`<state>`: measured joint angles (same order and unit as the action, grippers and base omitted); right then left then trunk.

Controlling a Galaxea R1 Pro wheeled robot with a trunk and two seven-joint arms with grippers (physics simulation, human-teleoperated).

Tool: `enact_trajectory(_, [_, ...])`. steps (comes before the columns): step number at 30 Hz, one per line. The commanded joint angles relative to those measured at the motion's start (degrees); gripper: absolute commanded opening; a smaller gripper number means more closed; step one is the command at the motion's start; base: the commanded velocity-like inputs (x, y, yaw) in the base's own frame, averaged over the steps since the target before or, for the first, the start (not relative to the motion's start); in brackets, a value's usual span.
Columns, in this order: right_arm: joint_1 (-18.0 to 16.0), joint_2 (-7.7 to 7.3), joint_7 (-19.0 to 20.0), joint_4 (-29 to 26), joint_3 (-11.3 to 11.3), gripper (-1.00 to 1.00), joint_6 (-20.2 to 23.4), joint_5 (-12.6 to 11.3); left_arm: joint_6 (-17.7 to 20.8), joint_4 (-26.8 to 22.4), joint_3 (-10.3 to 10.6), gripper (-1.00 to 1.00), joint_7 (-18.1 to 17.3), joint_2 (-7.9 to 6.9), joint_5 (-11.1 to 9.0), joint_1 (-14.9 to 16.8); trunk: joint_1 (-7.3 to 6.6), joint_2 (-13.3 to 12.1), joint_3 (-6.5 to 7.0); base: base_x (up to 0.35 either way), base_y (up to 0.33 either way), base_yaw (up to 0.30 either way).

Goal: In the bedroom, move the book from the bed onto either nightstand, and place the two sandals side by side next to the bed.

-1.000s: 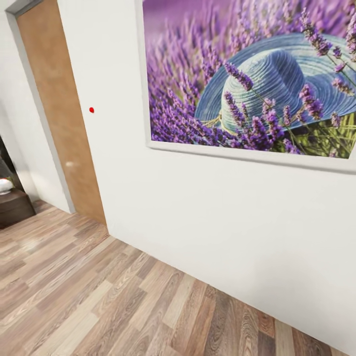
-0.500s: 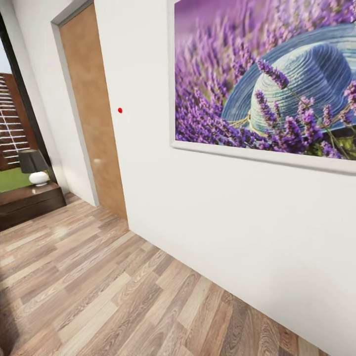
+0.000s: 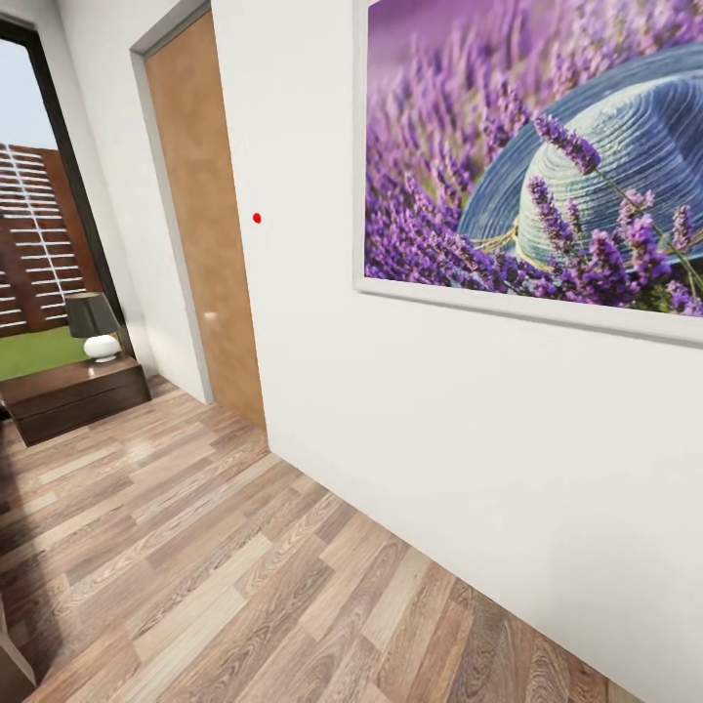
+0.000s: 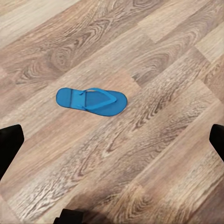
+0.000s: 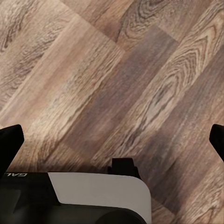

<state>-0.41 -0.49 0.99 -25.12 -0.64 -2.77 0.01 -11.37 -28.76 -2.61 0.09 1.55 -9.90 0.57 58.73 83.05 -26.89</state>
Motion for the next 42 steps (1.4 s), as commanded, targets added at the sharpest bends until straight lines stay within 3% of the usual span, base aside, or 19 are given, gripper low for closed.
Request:
enact_trajectory(1, [-0.03,-0.01,0.11,0.04,-0.07,1.0,-0.17,0.0,-0.14,0.02,-0.12,1.0,0.0,0.04,-0.21,0.03,0.0,0.03,-0.06,0.0,0.0,0.007])
enact_trajectory(13, [-0.03,-0.03,0.14,0.0,-0.07,1.0,-0.13,-0.09,-0.14,0.02,-0.12,1.0,0.0,0.04,-0.21,0.04,0.0,0.03,-0.07,0.0,0.0,0.013])
enact_trajectory(25, [-0.03,-0.04,0.15,-0.02,-0.07,1.0,-0.13,-0.1,-0.14,0.02,-0.12,1.0,0.0,0.04,-0.21,0.02,0.0,0.03,-0.39,0.0,0.0,0.232])
enact_trajectory(33, [-0.02,-0.12,0.15,-0.02,-0.07,1.0,-0.13,-0.1,-0.14,0.02,-0.12,1.0,0.0,0.04,-0.16,0.04,0.0,0.03,-0.45,0.005,-0.001,0.048])
enact_trajectory(42, [-0.03,-0.06,0.15,0.01,-0.07,1.0,-0.13,-0.1,-0.14,0.02,-0.12,1.0,0.0,0.1,-0.13,0.04,0.0,0.03,-0.46,0.215,-0.083,0.003])
